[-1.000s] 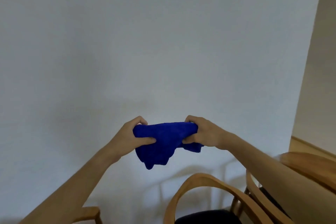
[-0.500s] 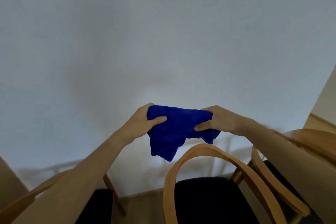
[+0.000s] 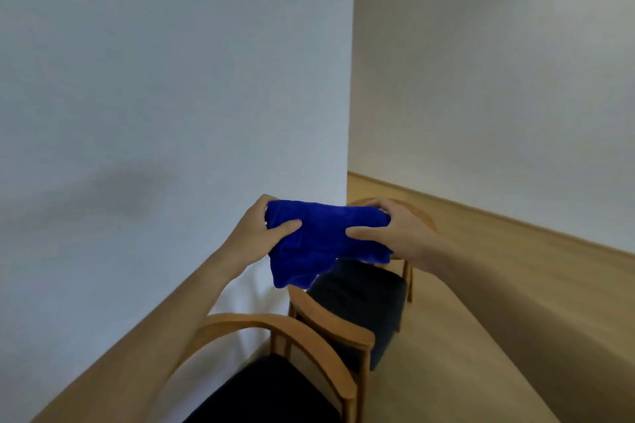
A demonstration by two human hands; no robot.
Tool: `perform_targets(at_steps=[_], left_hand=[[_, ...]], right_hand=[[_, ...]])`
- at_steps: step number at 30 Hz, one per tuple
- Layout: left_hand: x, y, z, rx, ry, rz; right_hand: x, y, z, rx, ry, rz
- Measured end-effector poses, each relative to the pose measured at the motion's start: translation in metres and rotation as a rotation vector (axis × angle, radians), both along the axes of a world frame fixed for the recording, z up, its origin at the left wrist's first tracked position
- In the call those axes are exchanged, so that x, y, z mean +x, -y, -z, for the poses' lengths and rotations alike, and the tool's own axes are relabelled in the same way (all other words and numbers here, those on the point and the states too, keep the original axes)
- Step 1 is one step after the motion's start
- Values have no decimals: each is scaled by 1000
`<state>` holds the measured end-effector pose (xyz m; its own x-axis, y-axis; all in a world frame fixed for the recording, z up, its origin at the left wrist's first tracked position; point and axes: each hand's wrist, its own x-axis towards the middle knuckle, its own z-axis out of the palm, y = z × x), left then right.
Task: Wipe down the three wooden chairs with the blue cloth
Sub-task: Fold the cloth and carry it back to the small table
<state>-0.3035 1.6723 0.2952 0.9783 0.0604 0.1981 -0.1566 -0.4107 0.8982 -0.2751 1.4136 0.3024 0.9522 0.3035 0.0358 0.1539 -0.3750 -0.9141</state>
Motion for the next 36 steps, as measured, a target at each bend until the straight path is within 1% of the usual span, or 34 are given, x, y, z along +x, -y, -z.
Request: perform_targets(at_steps=[4, 8, 11, 14, 18, 21, 26, 32, 36], left_hand=[[75, 86, 9, 21, 7, 173], [144, 159, 15, 12, -12, 380], [204, 197, 21, -12, -34, 528], [265, 238, 24, 20, -20, 637], [321, 304, 20, -49, -54, 751], [359, 368, 11, -65, -53, 796], [413, 470, 2, -14, -6, 822], [469, 579, 1, 9, 59, 783], [503, 638, -10, -13, 54, 769]], right_hand=[[36, 78, 16, 14, -8, 274], [82, 146, 28, 30, -22, 445], [125, 188, 32, 40, -5, 534], [168, 233, 30, 41, 1, 595], [207, 297, 23, 86, -3, 637], [231, 354, 15, 97, 21, 695], [268, 447, 11, 90, 37, 751], [326, 559, 4, 64, 73, 725], [365, 622, -11, 21, 76, 690]])
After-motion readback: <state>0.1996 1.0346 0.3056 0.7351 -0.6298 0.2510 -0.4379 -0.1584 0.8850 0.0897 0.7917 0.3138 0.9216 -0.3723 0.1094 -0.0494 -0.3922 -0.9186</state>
